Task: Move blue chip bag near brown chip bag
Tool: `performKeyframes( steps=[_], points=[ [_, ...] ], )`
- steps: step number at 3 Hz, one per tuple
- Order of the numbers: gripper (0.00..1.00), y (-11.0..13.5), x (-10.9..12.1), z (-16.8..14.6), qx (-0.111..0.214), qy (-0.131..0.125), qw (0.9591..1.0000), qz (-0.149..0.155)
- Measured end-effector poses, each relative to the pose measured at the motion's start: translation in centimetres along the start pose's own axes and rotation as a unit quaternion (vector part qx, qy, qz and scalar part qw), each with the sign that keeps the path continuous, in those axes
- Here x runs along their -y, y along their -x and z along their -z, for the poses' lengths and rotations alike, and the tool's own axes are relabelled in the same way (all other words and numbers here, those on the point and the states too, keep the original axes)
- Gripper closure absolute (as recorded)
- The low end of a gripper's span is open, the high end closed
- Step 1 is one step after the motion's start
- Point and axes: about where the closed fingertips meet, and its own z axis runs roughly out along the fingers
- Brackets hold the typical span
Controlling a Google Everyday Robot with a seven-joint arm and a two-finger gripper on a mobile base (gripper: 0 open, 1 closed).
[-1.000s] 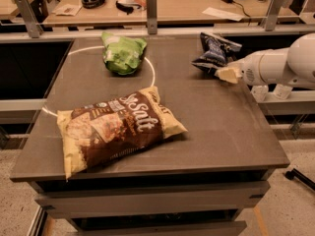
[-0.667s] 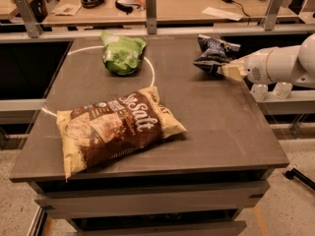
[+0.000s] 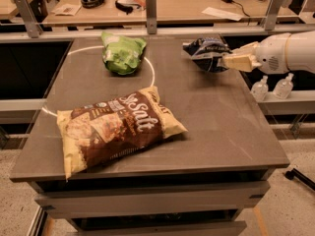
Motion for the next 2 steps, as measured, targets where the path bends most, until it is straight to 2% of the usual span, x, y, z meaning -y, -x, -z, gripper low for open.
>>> performKeyframes(
  steps=[1,2],
  points=[
    [1.0,2.1,-1.1,-1.3,0.041,0.085,0.9954,0.015],
    [1.0,4.1,-1.6,-2.8,0.079,0.164,0.9832,0.006]
  ],
)
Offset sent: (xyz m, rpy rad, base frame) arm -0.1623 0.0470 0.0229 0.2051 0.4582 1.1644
